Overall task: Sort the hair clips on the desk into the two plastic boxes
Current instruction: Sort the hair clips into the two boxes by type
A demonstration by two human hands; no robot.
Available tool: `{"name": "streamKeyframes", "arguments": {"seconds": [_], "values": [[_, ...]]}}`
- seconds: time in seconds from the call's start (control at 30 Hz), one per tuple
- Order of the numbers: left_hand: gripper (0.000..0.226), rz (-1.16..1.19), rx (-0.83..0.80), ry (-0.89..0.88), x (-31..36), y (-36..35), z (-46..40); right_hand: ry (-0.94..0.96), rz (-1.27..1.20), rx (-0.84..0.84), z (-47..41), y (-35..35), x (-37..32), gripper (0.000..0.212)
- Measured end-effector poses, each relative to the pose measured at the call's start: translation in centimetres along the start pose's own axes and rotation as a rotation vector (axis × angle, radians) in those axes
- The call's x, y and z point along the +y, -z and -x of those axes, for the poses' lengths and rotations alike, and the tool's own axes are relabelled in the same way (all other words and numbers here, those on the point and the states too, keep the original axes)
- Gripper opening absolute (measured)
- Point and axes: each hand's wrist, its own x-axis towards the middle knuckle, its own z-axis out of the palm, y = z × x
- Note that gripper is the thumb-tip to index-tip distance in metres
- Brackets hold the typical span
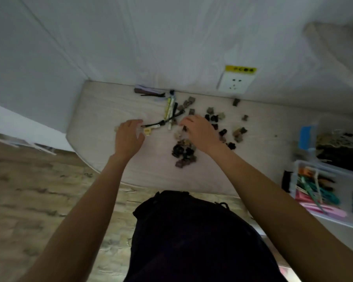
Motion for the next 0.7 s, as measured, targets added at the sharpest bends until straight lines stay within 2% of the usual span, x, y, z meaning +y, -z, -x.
{"name": "streamKeyframes", "arguments": {"seconds": [0.1, 0.17, 0.33, 0.43, 0.57, 0.7], "values": [[0.042, 0.032, -0.075, -0.116, -0.8, 0.0, -1.8, -0.055, 0.114, -0.06, -2.3, -0.3, 0.2, 0.041], [0.036, 0.021, -0.111, -0.168, -1.0, -0.2, -2.8, -0.082, 0.158, -0.037, -2.7, -0.5, 0.9, 0.041], [0.029, 0.051, -0.213, -0.255, 0.3, -0.4, -4.0, -0.142, 0.319, 0.051, -2.7, -0.7, 2.5, 0.016], [0.029, 0.041, -0.259, -0.274, 0.6, -0.8, -4.2, -0.111, 0.277, 0.171, -3.5, -0.3, 2.0, 0.006], [0.026, 0.098, -0.168, -0.273, -0.6, -1.2, -3.4, 0.033, 0.21, 0.133, -6.1, 0.0, 0.1, 0.007], [0.022, 0.096, -0.031, -0.255, -2.3, -0.8, -1.8, 0.12, 0.31, -0.011, -7.7, -1.0, -0.4, 0.023]]}}
